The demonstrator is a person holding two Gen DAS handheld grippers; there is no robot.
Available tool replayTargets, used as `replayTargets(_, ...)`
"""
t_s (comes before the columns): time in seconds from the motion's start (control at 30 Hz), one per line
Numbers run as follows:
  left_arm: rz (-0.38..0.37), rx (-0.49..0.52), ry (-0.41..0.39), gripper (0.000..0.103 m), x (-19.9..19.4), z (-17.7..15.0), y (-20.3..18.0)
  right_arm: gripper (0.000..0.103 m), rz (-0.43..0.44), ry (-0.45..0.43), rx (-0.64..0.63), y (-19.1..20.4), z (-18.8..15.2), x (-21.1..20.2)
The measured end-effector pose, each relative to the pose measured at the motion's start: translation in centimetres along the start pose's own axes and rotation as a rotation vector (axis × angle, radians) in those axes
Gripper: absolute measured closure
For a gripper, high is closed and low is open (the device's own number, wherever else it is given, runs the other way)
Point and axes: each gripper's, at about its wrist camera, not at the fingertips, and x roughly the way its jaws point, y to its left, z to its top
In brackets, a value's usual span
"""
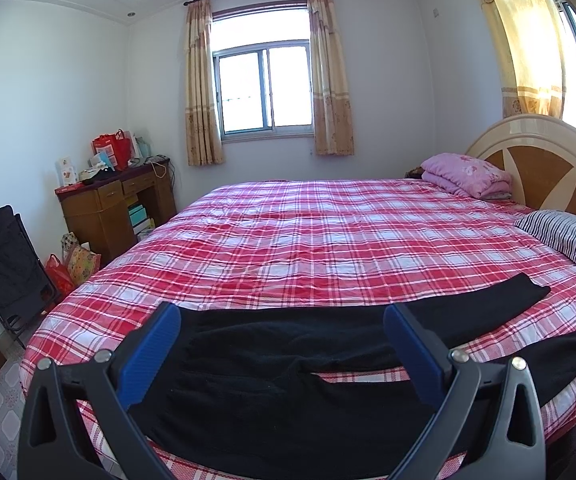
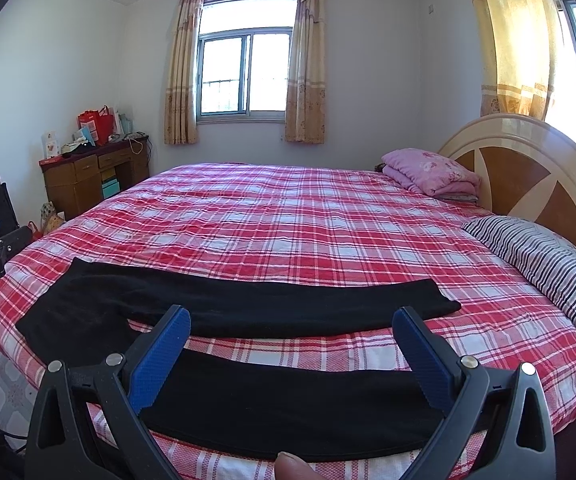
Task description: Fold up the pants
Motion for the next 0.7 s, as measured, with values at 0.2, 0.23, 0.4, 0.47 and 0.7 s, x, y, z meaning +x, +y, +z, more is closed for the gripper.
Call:
replayTargets(0.2, 0.002, 0.001, 0.007, 0.0, 0.1, -0.1, -0.2, 0.001, -0.005, 0.008, 0.001, 0.1, -0.2, 0.2)
replayTargets(0.23, 0.002, 0.001, 0.008, 0.0, 0.2, -0.1, -0.2, 0.001, -0.005, 0.009, 0.001, 0.3, -0.3, 0.1)
replayTargets(0.4, 0.005, 0.001, 0.019, 0.0, 0.7, -0.4, -0.2, 0.001, -0.015, 0.018, 0.003, 0.0, -0.3, 0.7)
replayTargets(0.47, 0.007, 0.001, 0.026, 0.0, 1.1, -0.6, -0.1, 0.001, -0.024, 0.024, 0.0, 0.0, -0.5, 1.1)
replayTargets(0.7, 0.039, 0.048, 0.057, 0.0, 5.1, -1.3, 0.0, 0.001, -0.061, 0.068, 0.006, -1.0, -1.3, 4.3)
